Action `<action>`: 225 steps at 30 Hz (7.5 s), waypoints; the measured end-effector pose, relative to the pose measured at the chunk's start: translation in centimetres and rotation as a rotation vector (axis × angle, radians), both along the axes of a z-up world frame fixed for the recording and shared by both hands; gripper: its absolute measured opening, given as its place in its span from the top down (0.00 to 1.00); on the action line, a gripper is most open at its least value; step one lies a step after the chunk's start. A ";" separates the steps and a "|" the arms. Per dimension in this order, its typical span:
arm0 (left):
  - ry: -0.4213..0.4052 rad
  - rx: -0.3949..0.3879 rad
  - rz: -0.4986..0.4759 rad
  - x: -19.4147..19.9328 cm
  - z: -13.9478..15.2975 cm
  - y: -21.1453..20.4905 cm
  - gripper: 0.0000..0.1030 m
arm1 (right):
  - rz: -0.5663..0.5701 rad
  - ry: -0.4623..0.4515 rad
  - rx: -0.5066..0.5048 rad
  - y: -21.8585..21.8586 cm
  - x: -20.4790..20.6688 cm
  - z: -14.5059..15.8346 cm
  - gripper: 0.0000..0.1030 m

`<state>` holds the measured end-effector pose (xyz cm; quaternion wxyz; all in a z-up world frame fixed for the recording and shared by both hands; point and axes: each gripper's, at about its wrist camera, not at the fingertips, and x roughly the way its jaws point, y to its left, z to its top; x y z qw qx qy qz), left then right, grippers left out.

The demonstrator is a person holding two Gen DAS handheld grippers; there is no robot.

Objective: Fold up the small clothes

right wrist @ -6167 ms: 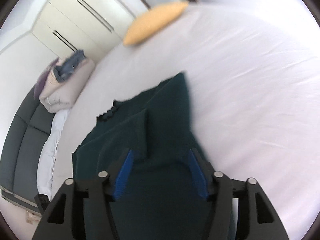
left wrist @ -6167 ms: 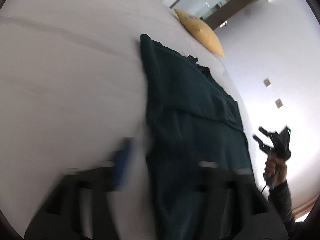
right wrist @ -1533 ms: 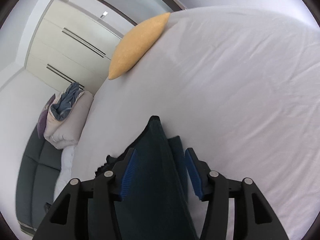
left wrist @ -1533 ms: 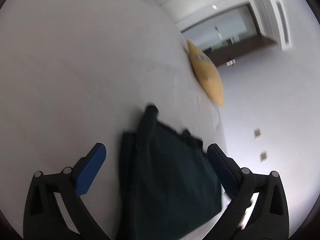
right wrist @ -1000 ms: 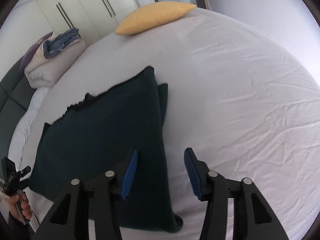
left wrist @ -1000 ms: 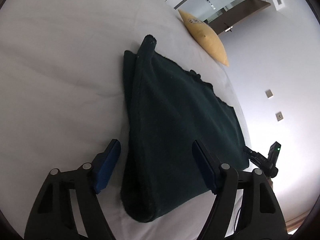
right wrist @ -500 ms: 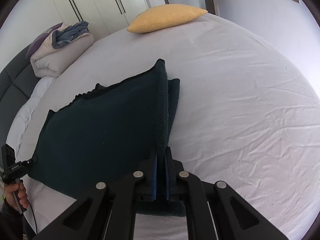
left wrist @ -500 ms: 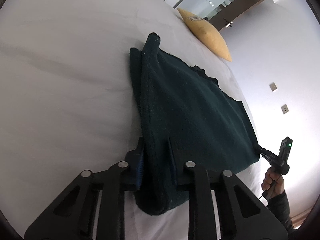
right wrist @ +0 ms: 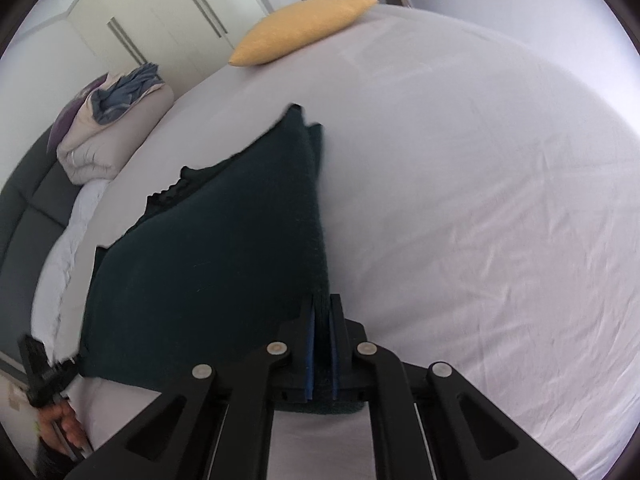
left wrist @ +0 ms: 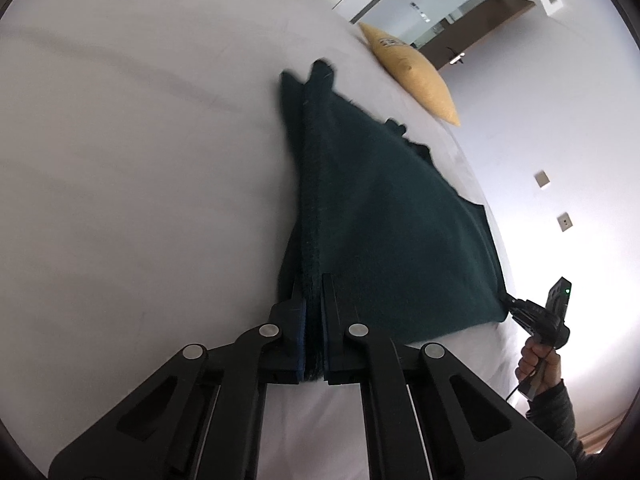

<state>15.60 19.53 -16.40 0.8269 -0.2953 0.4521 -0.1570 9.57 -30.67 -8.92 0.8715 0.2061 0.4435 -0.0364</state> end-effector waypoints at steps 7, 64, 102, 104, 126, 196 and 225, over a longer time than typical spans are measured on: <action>-0.005 0.007 0.001 -0.6 -0.2 0.0 0.96 | 0.005 -0.001 -0.015 0.6 -0.9 -0.2 0.95; -0.073 0.714 -0.141 5.7 2.2 -15.9 0.93 | -0.129 -0.217 0.245 2.8 0.6 0.8 0.80; -0.185 0.380 -0.128 14.9 7.4 -13.0 0.93 | 0.196 -0.156 0.376 10.5 13.5 -2.6 0.61; -0.113 0.360 -0.106 17.8 5.3 -11.8 0.93 | 0.205 -0.145 0.373 11.0 14.1 -3.6 0.64; -0.083 0.035 -0.005 6.6 5.3 -3.7 0.93 | 0.133 -0.234 0.467 7.4 6.4 -1.2 0.55; -0.001 -0.014 -0.234 4.3 8.4 -13.4 0.87 | 0.295 -0.006 0.769 13.4 13.3 -4.3 0.25; -0.050 0.248 -0.365 3.8 9.0 -23.2 0.87 | 0.403 -0.044 0.255 15.8 18.4 -0.2 0.86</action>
